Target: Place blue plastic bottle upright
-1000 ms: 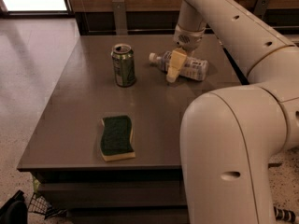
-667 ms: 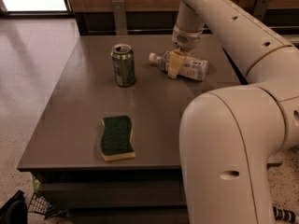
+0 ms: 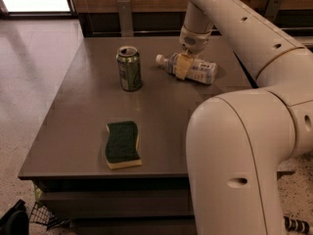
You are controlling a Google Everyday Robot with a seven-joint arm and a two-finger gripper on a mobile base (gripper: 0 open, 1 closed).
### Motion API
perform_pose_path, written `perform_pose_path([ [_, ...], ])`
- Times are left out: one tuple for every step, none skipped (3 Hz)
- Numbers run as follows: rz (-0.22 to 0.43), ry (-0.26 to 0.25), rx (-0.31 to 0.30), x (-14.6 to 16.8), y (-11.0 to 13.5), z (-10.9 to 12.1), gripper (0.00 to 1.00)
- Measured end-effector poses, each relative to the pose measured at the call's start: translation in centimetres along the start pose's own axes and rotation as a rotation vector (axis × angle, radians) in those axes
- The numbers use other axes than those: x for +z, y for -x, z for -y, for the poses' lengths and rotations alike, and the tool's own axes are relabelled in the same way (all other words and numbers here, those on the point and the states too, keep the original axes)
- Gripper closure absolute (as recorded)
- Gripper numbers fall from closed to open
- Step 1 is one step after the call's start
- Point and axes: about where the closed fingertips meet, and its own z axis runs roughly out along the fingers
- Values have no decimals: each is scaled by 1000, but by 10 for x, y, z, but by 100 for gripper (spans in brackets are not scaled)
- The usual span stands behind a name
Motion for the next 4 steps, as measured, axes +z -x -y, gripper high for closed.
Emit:
perform_pose_path([
  [5, -4, 0, 1, 2, 2, 100],
  [14, -15, 0, -5, 2, 2, 100],
  [62, -72, 5, -36, -4, 2, 100],
  [120, -123, 32, -69, -19, 1, 100],
])
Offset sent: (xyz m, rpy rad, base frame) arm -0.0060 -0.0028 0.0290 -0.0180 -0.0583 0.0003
